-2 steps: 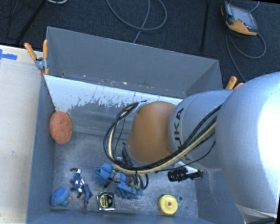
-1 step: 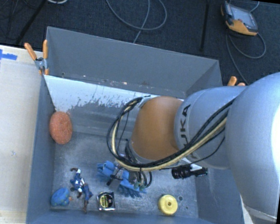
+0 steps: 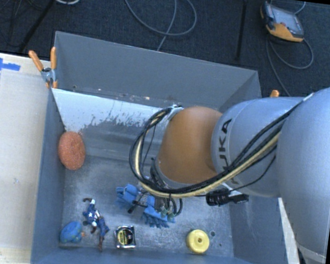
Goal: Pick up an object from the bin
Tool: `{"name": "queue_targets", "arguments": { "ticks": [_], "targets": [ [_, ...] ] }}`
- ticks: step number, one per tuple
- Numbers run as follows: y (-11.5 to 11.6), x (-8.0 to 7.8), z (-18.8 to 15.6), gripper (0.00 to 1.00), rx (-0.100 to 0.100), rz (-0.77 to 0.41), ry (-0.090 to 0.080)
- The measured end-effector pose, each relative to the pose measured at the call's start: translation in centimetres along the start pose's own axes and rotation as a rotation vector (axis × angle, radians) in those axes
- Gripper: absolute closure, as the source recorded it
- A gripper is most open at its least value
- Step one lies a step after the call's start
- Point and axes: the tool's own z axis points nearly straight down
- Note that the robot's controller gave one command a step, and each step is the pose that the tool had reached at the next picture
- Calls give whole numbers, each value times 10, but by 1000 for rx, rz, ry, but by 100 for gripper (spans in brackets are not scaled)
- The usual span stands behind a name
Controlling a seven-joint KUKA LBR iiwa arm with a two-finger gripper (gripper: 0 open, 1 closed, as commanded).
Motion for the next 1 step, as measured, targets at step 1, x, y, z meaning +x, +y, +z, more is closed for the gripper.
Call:
{"name": "queue_targets", "arguments": {
  "ticks": [1],
  "targets": [
    [0,-1,-10,100,-1,0,-4]
  ]
}}
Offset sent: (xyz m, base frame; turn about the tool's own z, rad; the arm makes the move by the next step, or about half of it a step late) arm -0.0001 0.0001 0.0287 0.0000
